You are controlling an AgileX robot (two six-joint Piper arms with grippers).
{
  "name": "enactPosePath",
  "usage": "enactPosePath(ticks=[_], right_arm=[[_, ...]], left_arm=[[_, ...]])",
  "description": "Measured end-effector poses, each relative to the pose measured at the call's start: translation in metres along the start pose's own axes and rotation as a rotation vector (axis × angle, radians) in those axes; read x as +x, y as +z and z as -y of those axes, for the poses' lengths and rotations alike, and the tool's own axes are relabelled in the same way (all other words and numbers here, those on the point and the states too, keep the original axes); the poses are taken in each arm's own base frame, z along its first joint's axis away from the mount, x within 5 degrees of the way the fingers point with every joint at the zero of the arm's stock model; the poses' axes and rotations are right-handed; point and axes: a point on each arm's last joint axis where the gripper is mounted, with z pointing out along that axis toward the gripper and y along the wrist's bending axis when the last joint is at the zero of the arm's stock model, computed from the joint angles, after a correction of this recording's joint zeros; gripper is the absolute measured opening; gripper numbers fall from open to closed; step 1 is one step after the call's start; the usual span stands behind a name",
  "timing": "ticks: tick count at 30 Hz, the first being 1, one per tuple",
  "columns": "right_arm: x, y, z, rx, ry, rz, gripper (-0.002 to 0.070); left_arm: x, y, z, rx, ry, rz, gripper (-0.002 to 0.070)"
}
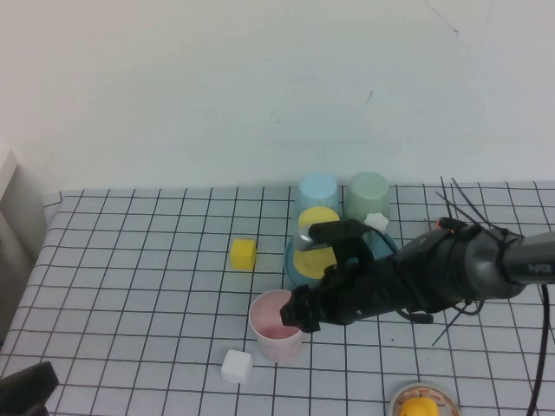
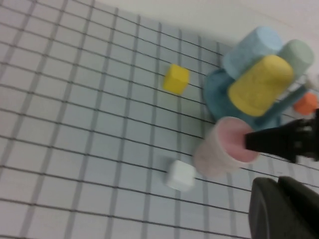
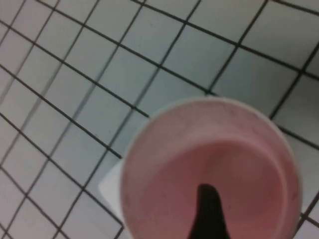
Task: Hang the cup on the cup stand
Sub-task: Pick up the cup from the table, then adjust the cup with two arms
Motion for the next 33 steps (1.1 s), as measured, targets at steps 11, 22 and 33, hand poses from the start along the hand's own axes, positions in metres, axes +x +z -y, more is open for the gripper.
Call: enactPosePath(ticks=[11, 22, 33], right_arm=[[0.013, 0.015, 0.008, 0.010, 0.027, -0.045, 0.0221], [0.004, -0.002, -0.017, -0.092, -0.068, -0.052, 0.0025], [-0.021, -0.128, -0.126, 0.010, -0.638, 0.322, 0.0023]], left_arm=[[0.005, 0.000, 0.008, 0.079, -0.141, -0.057, -0.0001], [-0.008, -0.001, 0.012, 0.144, -0.286, 0.073, -0.0001], [-0.018, -0.008, 0.033, 0.437, -0.738, 0.054, 0.0517]])
